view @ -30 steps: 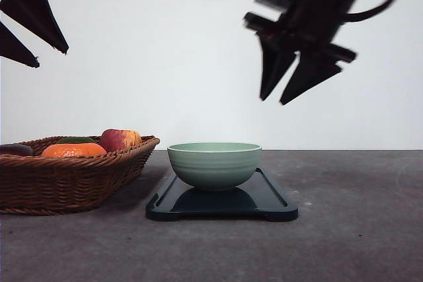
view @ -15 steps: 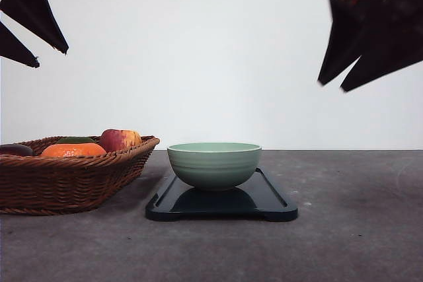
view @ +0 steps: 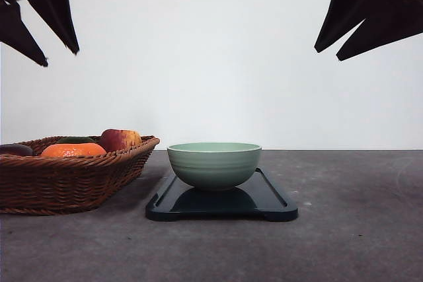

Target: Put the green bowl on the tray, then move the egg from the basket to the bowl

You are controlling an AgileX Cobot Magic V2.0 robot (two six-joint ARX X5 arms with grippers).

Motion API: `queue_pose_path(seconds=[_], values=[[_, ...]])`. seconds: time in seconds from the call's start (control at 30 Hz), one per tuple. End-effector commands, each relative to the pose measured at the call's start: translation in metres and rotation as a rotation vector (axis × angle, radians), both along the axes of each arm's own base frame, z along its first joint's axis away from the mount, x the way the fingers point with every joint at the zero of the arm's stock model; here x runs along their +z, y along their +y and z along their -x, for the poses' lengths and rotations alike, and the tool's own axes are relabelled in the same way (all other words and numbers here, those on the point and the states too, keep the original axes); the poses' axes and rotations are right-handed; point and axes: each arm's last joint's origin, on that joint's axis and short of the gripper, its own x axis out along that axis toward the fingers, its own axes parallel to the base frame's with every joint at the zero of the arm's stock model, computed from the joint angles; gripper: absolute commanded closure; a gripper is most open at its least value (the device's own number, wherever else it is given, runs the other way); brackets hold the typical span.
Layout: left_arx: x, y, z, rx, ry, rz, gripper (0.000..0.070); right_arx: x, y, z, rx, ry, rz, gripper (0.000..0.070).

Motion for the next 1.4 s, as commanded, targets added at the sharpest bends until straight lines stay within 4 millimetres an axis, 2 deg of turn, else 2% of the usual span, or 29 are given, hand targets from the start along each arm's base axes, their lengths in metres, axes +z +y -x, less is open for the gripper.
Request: queue_pose_path(seconds=[0.0,0.17,0.4,0.47,0.57,0.63,1.2,1.37], values=[[0.000,-0.006,-0.013,-0.029,-0.006,-0.049,0.0313,-0.001,0.002,-0.002,-0.004,0.004,-0.005,0.0475],[-0.022,-0.016,-0.039,-0.052,0.043,-0.166,0.0302,-0.001,0.002,-0.001,-0.003,0.005,-0.006,0.0475],[-0.060,-0.023,-0.065,-0.079,0.107,-0.222,0.0297,-0.001,0.002,-0.001,-0.003,0.005,-0.005,0.0475],[-0.068,-0.025,-0.071,-0.075,0.111,-0.230,0.0278,-0.001,0.002,-0.001,-0.003,0.005,-0.005,0.0475],[-0.078,-0.026,-0.078,-0.071,0.112,-0.239,0.0197,-0.001,0.002,-0.001,-0.003,0.004,-0.005,0.0475],[-0.083,-0.027,-0.081,-0.072,0.119,-0.240,0.0182,-0.001,0.002,-0.001,-0.003,0.004,-0.005,0.0475],[-0.114,-0.029,-0.091,-0.079,0.201,-0.256,0.0188,-0.001,0.002,-0.001,-0.004,0.004,-0.005,0.0475],[-0.117,-0.029,-0.092,-0.078,0.202,-0.256,0.0188,-0.001,0.002,-0.001,-0.004,0.004,-0.005,0.0475]])
